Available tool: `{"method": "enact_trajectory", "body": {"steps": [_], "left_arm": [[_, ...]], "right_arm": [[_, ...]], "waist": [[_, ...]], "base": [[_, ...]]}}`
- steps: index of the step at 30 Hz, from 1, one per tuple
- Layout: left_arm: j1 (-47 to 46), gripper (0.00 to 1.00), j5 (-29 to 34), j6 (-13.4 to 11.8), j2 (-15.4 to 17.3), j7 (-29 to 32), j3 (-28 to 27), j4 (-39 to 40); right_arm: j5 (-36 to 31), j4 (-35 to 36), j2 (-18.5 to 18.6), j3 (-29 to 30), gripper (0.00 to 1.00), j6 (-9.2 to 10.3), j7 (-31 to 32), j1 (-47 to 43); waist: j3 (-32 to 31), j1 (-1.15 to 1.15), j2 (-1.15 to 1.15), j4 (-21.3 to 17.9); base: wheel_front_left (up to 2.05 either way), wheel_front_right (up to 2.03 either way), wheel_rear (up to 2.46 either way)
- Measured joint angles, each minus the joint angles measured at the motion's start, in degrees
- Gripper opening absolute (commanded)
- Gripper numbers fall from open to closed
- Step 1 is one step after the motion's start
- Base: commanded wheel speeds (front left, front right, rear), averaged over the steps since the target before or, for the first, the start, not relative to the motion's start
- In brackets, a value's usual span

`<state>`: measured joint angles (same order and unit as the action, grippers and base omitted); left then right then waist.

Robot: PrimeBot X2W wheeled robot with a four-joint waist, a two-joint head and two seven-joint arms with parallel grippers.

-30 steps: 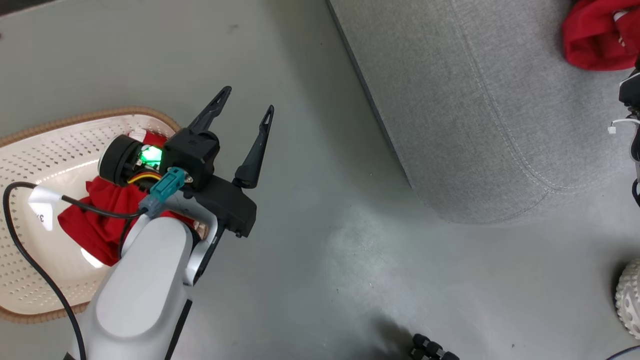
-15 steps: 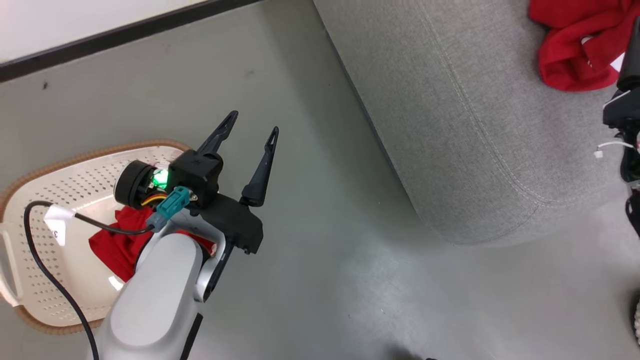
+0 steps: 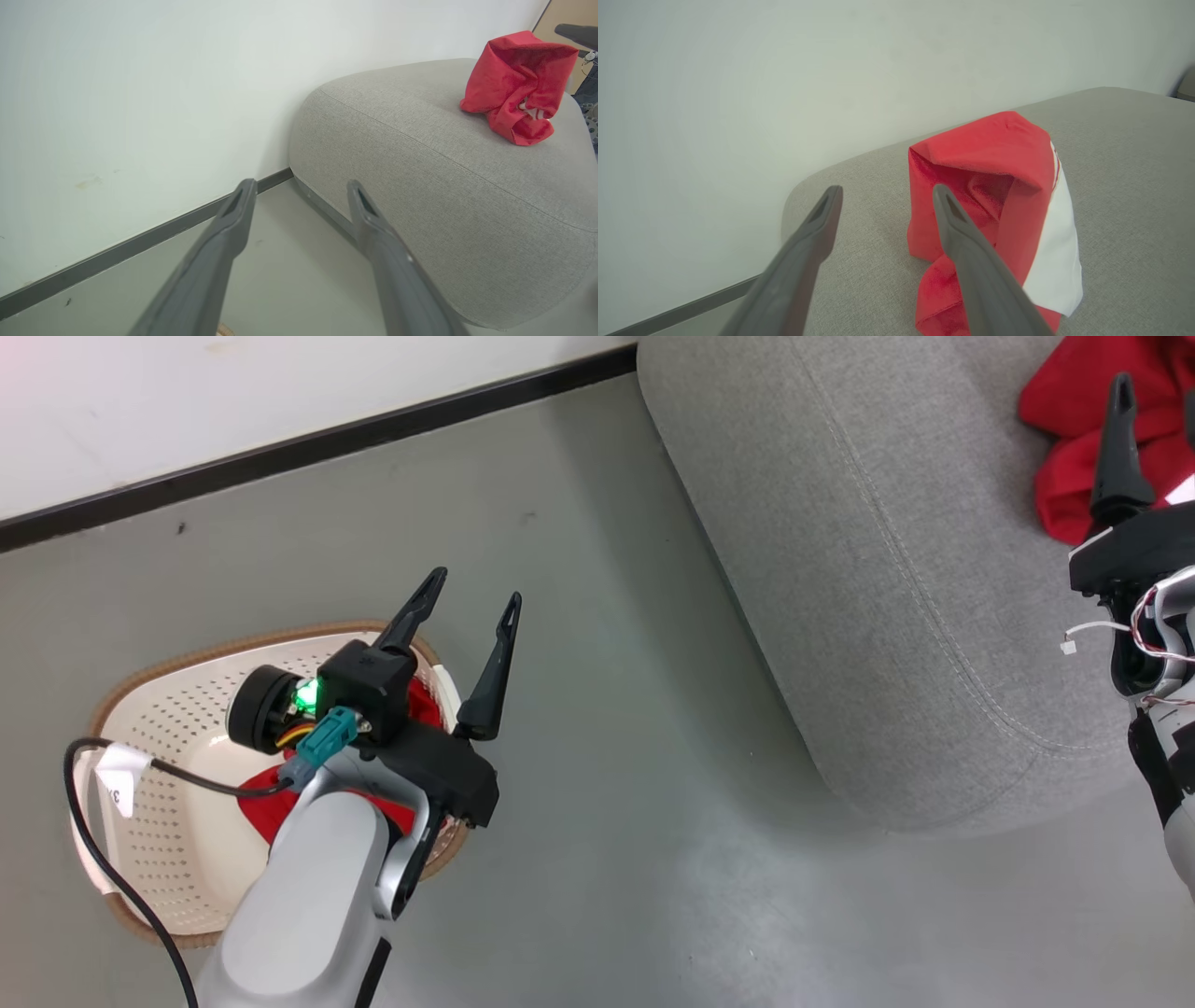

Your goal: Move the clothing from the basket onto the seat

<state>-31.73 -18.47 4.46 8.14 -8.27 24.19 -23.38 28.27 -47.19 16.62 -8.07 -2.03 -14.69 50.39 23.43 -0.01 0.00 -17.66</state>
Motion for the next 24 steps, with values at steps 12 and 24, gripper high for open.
{"method": "enact_trajectory", "body": {"steps": [12,24], "left_arm": [[1.1,1.00,-1.7,-1.1,-1.0,-2.1,-1.3,-1.5],[1.8,1.00,-2.7,-2.5,-1.4,-3.4,-3.3,-3.0]], "right_arm": [[-1.1,2.1,-1.3,-1.5,1.00,-1.03,0.0,-1.4],[-2.6,3.8,-3.5,-3.5,1.00,-2.01,0.0,-4.3]], "waist": [[-2.8,0.01,0.00,3.8],[-5.4,0.01,0.01,7.5]], "base": [[0.00,0.00,0.00],[0.00,0.00,0.00]]}}
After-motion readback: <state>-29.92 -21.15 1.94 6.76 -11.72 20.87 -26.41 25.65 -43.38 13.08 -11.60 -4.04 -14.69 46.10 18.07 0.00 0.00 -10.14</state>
